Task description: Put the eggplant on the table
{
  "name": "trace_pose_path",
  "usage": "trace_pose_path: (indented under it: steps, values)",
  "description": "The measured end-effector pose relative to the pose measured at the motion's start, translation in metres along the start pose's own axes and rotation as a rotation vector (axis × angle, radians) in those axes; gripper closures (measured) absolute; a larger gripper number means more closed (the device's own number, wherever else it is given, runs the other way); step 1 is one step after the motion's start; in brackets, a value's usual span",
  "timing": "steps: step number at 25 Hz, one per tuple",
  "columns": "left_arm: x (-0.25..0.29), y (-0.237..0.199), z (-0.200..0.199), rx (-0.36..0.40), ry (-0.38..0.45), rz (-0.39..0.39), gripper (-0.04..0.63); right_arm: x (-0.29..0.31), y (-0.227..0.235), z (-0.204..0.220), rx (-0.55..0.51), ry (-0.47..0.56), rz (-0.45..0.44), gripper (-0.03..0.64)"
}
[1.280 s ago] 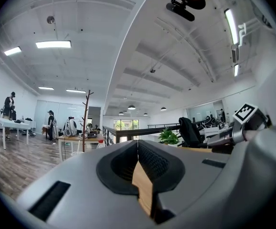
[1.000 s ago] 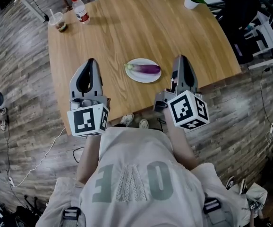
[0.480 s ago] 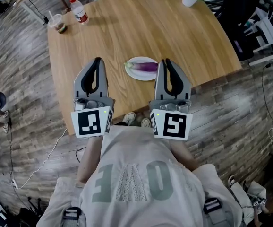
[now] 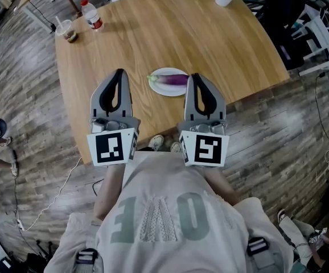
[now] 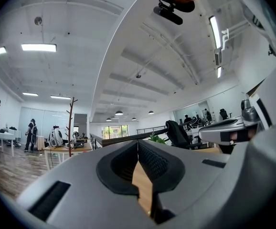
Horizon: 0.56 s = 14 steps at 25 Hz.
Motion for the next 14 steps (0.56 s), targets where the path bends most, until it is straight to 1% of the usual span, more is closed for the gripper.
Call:
trace_pose_path:
  steps: [7, 14]
  values:
    - [0.003, 0.0012, -0.0017, -0.001, 0.004, 0.006, 0.586, -0.0009, 0.0024, 0.0004, 0.003, -0.008, 0.001, 0.588]
    - [0.0035, 0.0021, -0.0023, 0.019, 0.003, -0.016, 0.586, -0.0033, 0.0082, 0.0022, 0.019, -0.011, -0.002, 0.588]
Point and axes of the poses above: the fingertips, and each gripper's own axes: x forward along the fingers, y to its right, z out of its underside, the point moved 10 cm from there along -x, backward along the fingers, and after that the axes turned 7 degrees about y, right-handed, at the moved point
